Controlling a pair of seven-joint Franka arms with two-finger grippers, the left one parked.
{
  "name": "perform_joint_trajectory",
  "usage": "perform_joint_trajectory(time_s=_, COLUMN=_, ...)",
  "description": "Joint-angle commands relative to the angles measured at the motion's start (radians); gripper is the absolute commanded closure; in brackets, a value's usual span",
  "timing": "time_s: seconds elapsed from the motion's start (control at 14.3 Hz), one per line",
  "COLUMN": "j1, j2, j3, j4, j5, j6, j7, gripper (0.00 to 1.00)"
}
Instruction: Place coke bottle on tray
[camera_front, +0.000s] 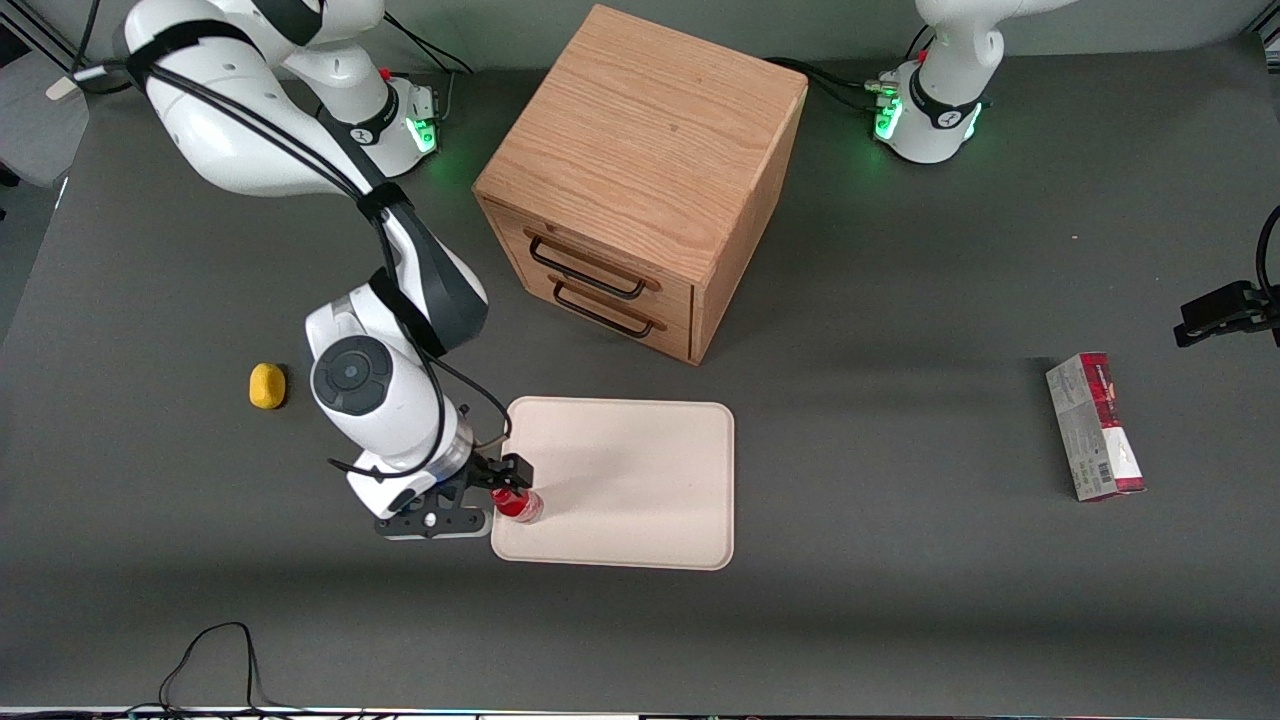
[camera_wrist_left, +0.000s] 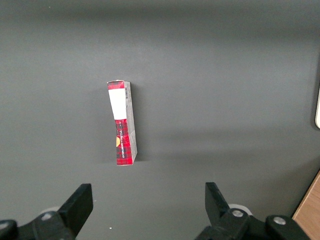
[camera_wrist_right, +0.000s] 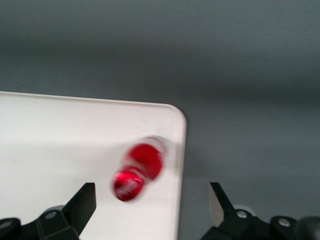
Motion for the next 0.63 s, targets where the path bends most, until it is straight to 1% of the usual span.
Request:
perform_joint_trajectory(time_s=0.0, j1=0.002, j2=-0.151, j3=-0.119, j4=-0.101, j5=0.135, j6=-0.103, j7=-0.190, gripper=0.00)
perform_joint_trajectory(time_s=0.07, j1=0.002, j2=-0.197, j3=-0.179, j4=-0.105, j5=0.211, j6=-0.161, j7=-0.277, gripper=0.00)
perform_joint_trajectory(time_s=0.14, j1=0.002, j2=-0.251, j3=-0.231, j4=-0.124, j5=0.260, j6=-0.224, j7=-0.339, gripper=0.00)
perform_joint_trajectory(time_s=0.21, j1=0.004, j2=-0.318, j3=-0.272, j4=-0.159, j5=0.276, j6=-0.273, j7=-0.386, gripper=0.00)
perform_joint_trajectory(time_s=0.28, j1=0.005, j2=-0.393, j3=-0.305, j4=-0.206, j5=0.277, j6=-0.299, j7=-0.405, gripper=0.00)
perform_joint_trajectory(time_s=0.49, j1=0.051, j2=-0.599, j3=-0.424, j4=-0.370, j5=0.305, j6=-0.316, j7=-0.408, gripper=0.00)
perform_joint_trajectory(time_s=0.56, j1=0.053, j2=-0.643, j3=-0.440, j4=-0.400, j5=0.305, j6=-0.330, j7=-0.410, gripper=0.00)
